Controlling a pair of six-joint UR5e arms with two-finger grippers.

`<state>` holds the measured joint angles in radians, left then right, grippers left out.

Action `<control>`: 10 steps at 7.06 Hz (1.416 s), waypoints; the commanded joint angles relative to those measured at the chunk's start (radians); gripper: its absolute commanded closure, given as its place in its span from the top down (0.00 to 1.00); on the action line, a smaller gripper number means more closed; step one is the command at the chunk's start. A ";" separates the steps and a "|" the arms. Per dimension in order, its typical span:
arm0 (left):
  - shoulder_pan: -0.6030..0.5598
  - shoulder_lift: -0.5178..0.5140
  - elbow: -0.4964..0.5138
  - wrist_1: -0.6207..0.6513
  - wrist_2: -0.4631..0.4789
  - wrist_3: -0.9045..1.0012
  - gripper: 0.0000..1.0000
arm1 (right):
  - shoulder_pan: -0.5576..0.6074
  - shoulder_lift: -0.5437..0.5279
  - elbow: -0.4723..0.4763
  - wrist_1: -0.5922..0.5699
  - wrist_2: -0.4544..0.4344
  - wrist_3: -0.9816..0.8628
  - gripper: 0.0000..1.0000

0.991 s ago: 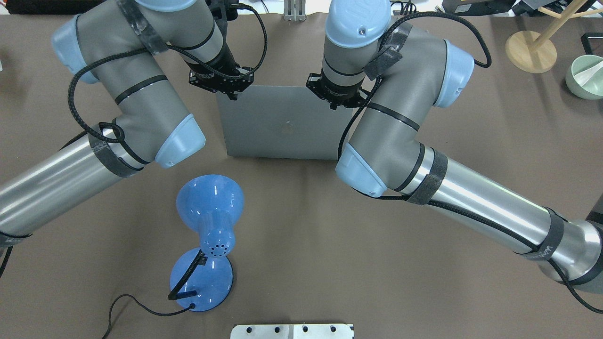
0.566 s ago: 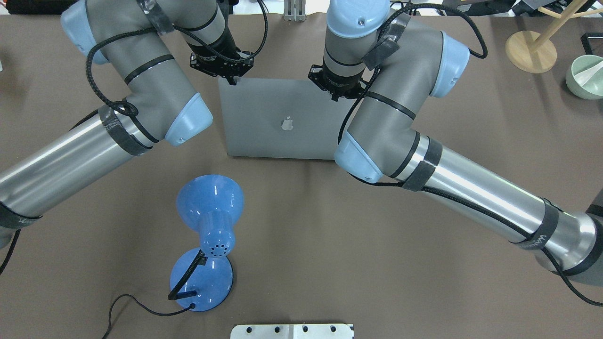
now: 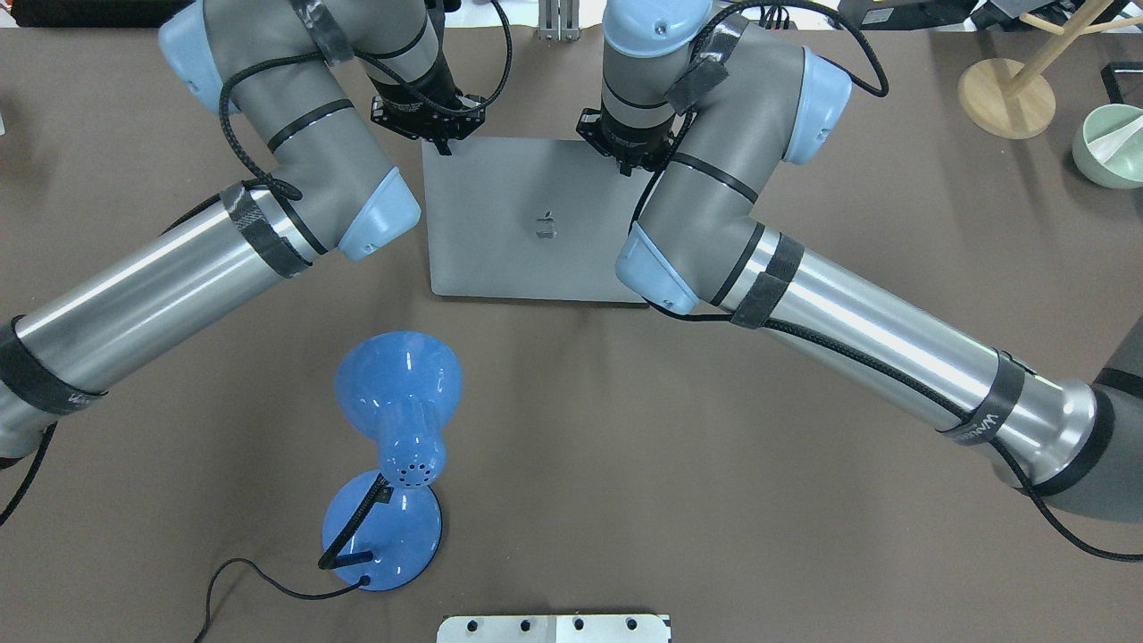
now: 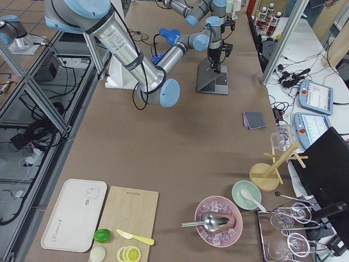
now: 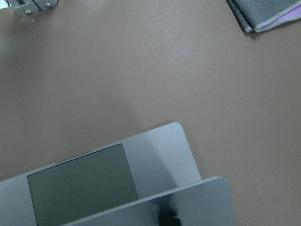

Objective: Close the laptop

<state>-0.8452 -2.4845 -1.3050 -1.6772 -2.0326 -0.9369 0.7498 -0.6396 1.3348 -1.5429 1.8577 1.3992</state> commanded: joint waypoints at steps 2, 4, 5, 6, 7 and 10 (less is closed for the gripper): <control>0.001 -0.039 0.130 -0.087 0.040 0.003 0.00 | 0.016 0.035 -0.152 0.116 0.000 -0.002 0.00; 0.014 -0.057 0.234 -0.159 0.093 0.006 0.00 | 0.014 0.060 -0.236 0.179 0.000 0.000 0.00; 0.024 -0.059 0.275 -0.198 0.116 0.006 0.00 | 0.013 0.064 -0.271 0.205 0.000 0.001 0.00; 0.037 -0.065 0.312 -0.225 0.141 0.006 0.00 | 0.011 0.064 -0.307 0.243 -0.003 0.001 0.00; 0.044 -0.070 0.343 -0.246 0.146 0.006 0.00 | 0.010 0.070 -0.336 0.265 -0.005 0.000 0.00; 0.072 -0.070 0.362 -0.259 0.180 0.006 0.00 | 0.000 0.070 -0.365 0.294 -0.008 -0.002 0.00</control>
<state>-0.7821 -2.5537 -0.9472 -1.9331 -1.8588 -0.9311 0.7531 -0.5692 0.9852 -1.2706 1.8517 1.3980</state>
